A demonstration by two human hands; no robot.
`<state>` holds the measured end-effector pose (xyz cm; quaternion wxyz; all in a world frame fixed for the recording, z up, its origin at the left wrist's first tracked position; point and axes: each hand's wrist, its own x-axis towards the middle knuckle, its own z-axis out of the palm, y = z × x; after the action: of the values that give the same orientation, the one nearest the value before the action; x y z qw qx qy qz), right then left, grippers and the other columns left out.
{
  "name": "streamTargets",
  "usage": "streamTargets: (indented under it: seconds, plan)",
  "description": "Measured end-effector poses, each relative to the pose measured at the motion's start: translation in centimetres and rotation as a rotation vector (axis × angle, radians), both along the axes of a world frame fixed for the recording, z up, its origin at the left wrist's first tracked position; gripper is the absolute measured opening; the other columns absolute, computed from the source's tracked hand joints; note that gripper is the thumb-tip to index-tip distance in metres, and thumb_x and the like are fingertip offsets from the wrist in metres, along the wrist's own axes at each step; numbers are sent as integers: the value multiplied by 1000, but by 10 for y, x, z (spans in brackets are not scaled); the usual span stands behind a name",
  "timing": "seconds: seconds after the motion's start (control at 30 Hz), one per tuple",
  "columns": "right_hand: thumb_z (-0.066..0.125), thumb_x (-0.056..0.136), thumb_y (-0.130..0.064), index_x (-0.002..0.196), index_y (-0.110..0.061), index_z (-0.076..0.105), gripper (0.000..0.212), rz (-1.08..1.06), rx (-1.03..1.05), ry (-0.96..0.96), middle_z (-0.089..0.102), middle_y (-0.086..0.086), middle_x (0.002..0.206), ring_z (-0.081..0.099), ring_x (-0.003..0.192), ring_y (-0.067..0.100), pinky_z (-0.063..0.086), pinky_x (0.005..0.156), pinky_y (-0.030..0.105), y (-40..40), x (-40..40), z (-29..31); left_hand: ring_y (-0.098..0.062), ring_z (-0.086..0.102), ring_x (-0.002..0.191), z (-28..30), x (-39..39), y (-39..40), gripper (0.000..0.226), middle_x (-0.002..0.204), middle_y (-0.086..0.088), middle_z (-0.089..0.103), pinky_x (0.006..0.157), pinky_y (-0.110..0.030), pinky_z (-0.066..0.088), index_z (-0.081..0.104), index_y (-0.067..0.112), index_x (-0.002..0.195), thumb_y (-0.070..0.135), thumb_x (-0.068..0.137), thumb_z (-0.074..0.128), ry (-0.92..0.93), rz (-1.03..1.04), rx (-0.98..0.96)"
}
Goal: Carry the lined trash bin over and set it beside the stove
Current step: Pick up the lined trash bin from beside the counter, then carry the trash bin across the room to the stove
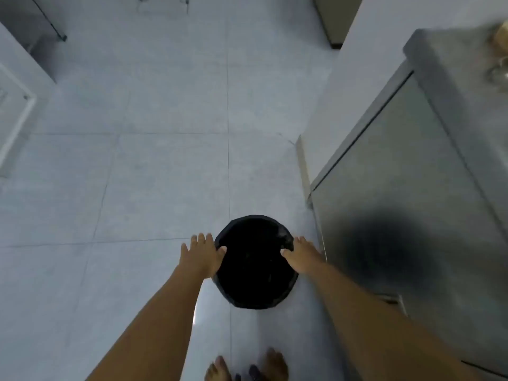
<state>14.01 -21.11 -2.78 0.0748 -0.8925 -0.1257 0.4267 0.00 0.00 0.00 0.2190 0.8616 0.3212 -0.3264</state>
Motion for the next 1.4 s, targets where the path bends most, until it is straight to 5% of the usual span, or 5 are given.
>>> streamTargets:
  seconds: [0.3,0.5,0.7,0.97,1.4]
  plan:
    - [52,95,-41,156,-4,6,85,-233,14,-6,9,13,165,21,149,34,25,121,47,-26,-10,-153,-34,23,151,-171,-25,-11,78,162,-14,28,120,-53,17,21,7,157,56,98,33,96,212,-64]
    - [57,89,-33,142,-12,36,60,-497,194,-52,57,16,131,58,118,38,49,101,50,-23,-7,-176,-36,54,129,-192,-6,-13,62,142,-16,56,103,-36,43,43,4,148,34,95,57,-101,894,-501]
    - [53,90,-36,142,-18,41,55,-512,196,-46,62,11,126,61,113,36,51,96,44,-15,-13,-104,-34,52,131,-130,-4,-3,60,144,-16,55,92,-32,38,44,2,148,32,97,56,-125,961,-542]
    - [51,84,-51,152,-20,27,78,-532,206,-20,51,10,144,52,129,37,45,106,52,-15,-13,57,-34,55,129,31,-7,0,82,144,-14,56,107,-41,42,42,10,150,56,85,59,-200,986,-619]
    - [54,86,-41,139,-22,47,57,-486,378,-83,60,9,133,58,119,34,47,102,44,34,2,262,-37,54,130,212,-13,37,89,144,-16,55,111,-45,42,43,8,149,61,81,62,-377,1009,-622]
